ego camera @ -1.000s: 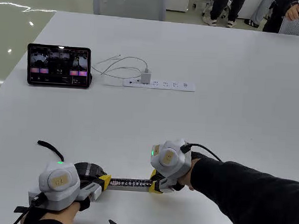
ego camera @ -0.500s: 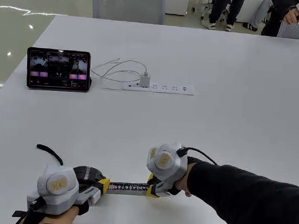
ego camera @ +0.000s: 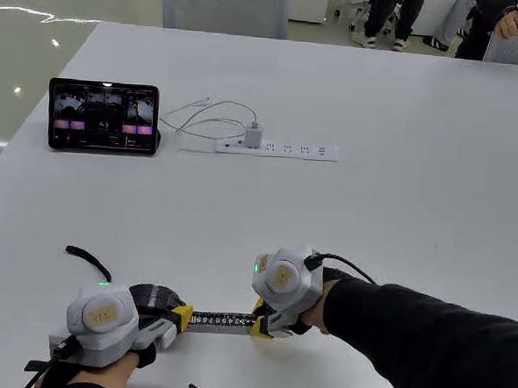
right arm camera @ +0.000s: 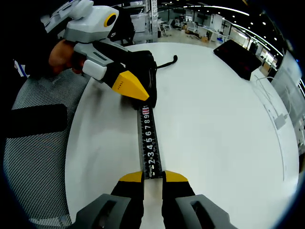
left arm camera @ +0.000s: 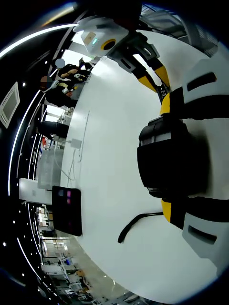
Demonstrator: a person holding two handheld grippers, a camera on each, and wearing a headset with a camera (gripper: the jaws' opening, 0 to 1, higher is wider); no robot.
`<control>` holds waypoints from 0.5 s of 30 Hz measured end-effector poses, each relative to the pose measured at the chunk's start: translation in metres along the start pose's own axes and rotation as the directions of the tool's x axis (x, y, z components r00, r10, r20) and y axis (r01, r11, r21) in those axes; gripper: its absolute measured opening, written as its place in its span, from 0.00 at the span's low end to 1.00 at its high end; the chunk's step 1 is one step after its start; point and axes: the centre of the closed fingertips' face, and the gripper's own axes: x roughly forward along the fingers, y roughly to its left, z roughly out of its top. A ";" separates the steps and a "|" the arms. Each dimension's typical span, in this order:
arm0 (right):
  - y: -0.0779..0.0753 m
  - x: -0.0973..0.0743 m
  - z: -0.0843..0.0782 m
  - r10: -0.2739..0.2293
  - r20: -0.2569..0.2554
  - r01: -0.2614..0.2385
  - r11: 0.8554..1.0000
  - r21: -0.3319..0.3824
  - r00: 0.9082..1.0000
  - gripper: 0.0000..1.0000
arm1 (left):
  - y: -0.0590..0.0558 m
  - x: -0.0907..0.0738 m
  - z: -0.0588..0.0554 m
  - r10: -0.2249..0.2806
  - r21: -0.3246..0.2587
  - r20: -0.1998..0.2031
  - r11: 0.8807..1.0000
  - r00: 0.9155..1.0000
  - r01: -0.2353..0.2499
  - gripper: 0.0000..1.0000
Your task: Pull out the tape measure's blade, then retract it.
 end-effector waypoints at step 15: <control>0.001 0.003 0.006 -0.001 0.005 0.001 1.000 0.001 1.000 0.09 | 0.000 0.000 0.000 -0.005 -0.009 0.000 1.000 1.000 0.005 0.61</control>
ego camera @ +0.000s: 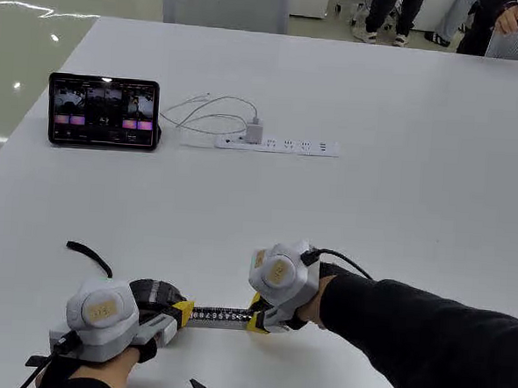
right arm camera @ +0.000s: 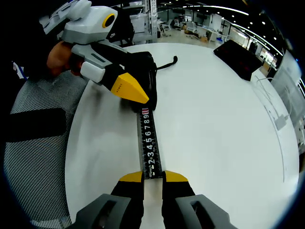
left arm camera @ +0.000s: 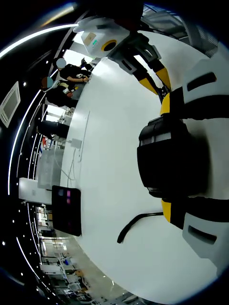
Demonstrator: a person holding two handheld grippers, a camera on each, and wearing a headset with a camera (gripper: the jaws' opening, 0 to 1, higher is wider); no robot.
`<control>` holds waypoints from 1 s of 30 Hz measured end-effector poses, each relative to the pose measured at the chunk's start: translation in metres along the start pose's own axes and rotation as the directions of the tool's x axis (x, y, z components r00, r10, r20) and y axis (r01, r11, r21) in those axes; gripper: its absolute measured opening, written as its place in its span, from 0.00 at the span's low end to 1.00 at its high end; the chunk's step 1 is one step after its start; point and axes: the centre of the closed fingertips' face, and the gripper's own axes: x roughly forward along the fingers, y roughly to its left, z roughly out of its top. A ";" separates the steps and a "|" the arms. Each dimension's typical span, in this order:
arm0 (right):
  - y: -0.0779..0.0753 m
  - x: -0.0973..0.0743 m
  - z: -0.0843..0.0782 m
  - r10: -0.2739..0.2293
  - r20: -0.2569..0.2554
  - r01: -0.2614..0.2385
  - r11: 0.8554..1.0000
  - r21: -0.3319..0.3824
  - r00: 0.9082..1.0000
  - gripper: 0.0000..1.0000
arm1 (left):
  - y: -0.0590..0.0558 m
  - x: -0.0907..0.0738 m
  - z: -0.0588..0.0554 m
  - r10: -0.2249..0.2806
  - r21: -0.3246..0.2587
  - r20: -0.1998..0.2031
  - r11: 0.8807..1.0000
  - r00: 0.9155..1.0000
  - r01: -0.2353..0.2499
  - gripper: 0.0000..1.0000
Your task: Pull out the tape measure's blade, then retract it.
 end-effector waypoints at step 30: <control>0.004 0.009 0.016 0.011 0.016 -0.011 1.000 0.009 1.000 0.09 | 0.000 -0.001 0.000 -0.014 -0.009 -0.001 1.000 1.000 0.013 0.61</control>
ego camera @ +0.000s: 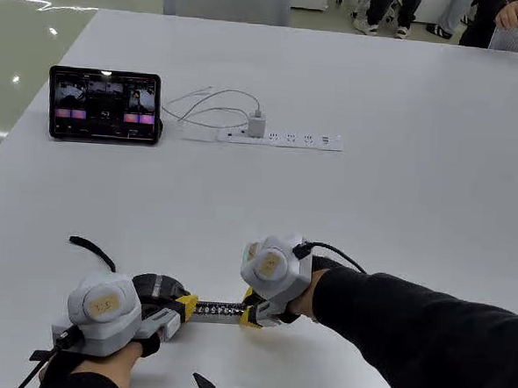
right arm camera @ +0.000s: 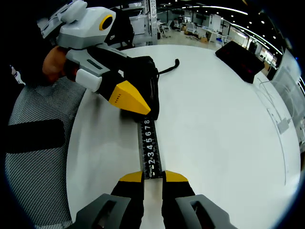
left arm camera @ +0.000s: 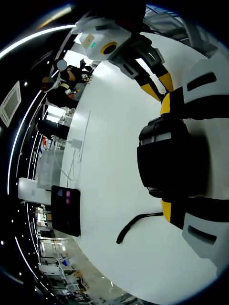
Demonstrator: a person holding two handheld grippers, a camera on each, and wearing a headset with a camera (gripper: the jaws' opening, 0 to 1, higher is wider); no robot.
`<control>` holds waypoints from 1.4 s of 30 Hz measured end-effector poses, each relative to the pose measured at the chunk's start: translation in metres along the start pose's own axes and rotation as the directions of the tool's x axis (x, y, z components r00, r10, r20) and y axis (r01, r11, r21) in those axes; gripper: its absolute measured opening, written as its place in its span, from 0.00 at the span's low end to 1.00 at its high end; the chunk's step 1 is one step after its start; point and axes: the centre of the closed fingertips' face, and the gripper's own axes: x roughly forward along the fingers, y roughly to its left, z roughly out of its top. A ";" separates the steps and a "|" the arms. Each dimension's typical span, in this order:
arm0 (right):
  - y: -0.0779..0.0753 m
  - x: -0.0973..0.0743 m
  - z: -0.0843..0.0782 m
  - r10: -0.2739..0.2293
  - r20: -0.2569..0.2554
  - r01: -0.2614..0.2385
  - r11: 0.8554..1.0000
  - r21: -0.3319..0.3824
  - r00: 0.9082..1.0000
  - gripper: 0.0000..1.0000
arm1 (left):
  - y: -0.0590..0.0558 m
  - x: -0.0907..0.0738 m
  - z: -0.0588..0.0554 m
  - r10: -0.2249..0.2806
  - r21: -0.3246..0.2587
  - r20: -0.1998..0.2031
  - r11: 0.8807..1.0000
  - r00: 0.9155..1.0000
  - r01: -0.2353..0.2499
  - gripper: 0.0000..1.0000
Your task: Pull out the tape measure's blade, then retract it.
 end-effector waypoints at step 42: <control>0.001 0.013 0.022 0.015 0.032 -0.015 1.000 -0.015 0.999 0.09 | 0.001 0.000 0.000 -0.014 -0.008 -0.005 1.000 1.000 0.014 0.61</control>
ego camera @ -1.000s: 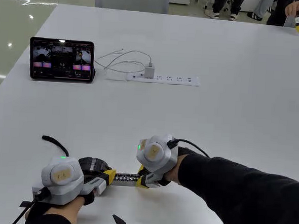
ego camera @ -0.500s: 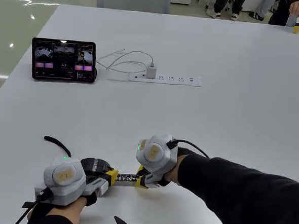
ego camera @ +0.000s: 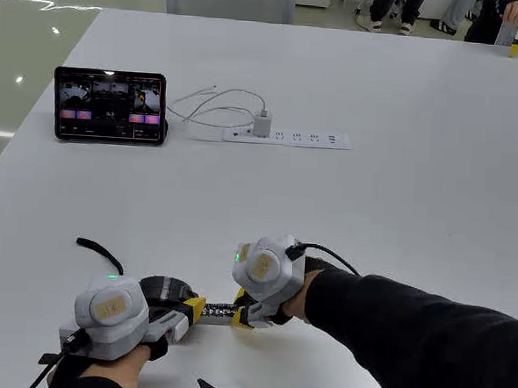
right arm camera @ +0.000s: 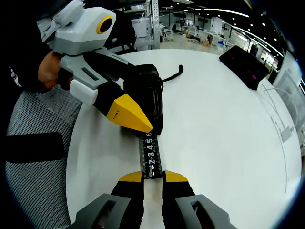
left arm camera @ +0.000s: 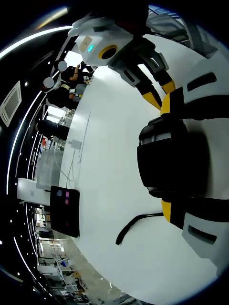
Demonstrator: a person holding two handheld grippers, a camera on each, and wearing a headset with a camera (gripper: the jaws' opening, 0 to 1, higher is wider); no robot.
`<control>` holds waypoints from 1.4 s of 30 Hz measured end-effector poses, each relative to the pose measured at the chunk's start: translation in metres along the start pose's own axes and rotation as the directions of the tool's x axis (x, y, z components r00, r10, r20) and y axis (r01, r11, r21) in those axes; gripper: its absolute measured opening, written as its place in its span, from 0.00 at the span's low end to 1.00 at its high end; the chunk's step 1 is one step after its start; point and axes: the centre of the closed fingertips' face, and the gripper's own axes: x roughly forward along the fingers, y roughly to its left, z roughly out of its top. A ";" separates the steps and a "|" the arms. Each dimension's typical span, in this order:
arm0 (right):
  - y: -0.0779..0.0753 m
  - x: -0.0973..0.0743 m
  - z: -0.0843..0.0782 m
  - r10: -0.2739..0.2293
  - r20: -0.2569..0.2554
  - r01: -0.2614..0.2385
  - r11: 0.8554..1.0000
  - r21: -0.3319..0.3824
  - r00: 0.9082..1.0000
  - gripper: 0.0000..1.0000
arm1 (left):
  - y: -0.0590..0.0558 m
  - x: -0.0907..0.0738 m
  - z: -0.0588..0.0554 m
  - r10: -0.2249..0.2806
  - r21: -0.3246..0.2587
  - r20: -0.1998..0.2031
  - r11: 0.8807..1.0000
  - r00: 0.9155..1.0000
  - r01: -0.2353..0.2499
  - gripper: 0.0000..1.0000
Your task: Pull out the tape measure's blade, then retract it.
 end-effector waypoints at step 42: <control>-0.001 0.008 0.014 0.008 0.046 -0.008 1.000 -0.005 0.999 0.10 | 0.001 0.000 0.001 -0.001 -0.018 0.001 1.000 1.000 0.001 0.60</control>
